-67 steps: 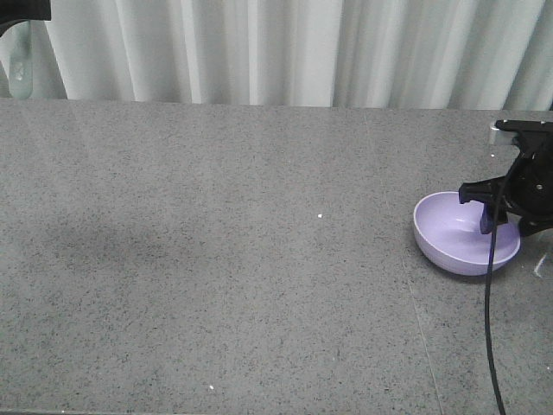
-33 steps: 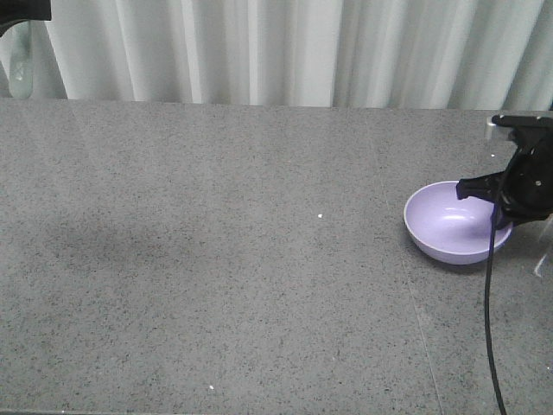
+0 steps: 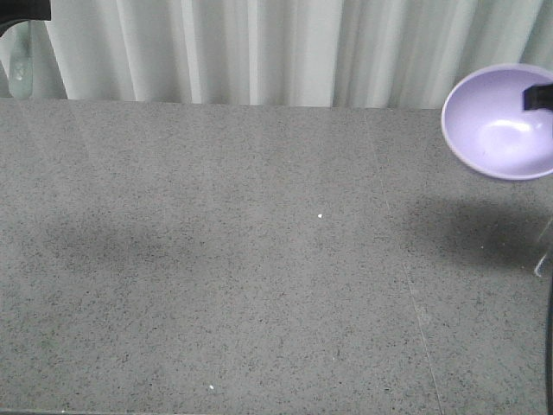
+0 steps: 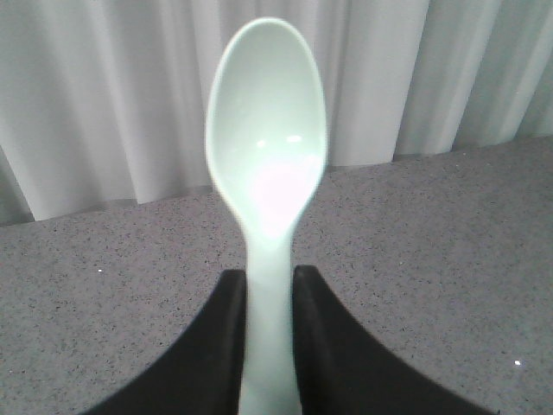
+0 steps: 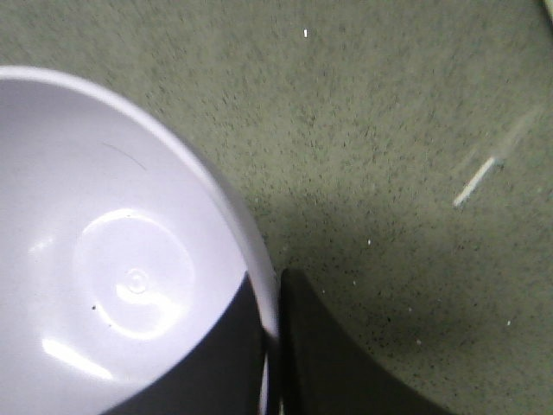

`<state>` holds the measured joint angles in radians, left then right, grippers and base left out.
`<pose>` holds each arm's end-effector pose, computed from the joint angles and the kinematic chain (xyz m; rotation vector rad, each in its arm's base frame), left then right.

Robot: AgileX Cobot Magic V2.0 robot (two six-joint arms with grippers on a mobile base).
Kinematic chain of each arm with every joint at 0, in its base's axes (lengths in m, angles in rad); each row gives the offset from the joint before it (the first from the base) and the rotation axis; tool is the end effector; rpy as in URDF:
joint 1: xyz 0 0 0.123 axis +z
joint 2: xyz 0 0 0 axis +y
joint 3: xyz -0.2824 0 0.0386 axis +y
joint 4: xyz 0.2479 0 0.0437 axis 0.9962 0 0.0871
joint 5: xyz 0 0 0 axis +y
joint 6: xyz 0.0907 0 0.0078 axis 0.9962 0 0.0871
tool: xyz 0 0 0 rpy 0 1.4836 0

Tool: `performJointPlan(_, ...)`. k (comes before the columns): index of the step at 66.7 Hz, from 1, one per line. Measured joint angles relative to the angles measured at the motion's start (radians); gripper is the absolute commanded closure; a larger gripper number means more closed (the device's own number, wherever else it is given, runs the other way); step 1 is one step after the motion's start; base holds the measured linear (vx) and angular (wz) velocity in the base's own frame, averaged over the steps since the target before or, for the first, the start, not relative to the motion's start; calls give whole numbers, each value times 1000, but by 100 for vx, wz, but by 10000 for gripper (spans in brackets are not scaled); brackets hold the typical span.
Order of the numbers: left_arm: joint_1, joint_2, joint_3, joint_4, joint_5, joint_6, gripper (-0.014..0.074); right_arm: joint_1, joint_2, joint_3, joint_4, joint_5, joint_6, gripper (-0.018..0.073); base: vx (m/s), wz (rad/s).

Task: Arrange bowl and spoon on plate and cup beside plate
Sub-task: 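Lift the lilac bowl up with the right gripper, then turn the base toward the counter with the blue plate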

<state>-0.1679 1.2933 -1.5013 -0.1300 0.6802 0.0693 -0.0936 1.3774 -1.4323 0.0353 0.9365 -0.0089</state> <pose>0.2723 -0.0537 0.4653 0.1867 1.9473 -0.2115 0.2914 -0.0248 0.3998 0.1111 2.3619 -0.0059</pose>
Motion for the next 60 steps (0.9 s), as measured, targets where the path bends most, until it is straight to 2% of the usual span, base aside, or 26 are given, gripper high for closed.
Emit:
performJointPlan(22,0,0,0,0,0,0,603,0,-300,0,26,-59,0,570,0,0)
performJointPlan(60,0,0,0,0,0,1,603,0,-327,0,52,-51,0,570,0,0)
